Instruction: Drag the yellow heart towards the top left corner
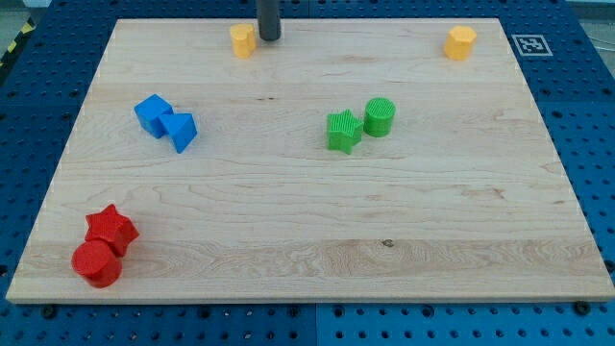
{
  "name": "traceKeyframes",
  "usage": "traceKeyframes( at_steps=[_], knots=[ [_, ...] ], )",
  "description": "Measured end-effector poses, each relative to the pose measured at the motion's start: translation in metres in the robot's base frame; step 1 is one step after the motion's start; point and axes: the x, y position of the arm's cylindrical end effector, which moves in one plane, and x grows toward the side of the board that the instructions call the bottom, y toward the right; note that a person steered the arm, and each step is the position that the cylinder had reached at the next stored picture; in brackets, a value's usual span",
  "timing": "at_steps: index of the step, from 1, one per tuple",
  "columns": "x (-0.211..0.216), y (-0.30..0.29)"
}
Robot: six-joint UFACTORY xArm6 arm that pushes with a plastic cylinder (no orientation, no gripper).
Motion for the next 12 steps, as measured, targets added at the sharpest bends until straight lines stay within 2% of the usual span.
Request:
traceKeyframes(
  at_steps=[1, 3, 6, 7, 8, 9, 10, 11, 12],
  knots=[
    [0.013, -0.004],
    [0.015, -0.064],
    [0.014, -0.116],
    [0.041, -0.110],
    [0.048, -0.129],
    [0.029, -0.138],
    [0.030, -0.137],
    [0.042, -0.093],
    [0.048, -0.019]
  ],
)
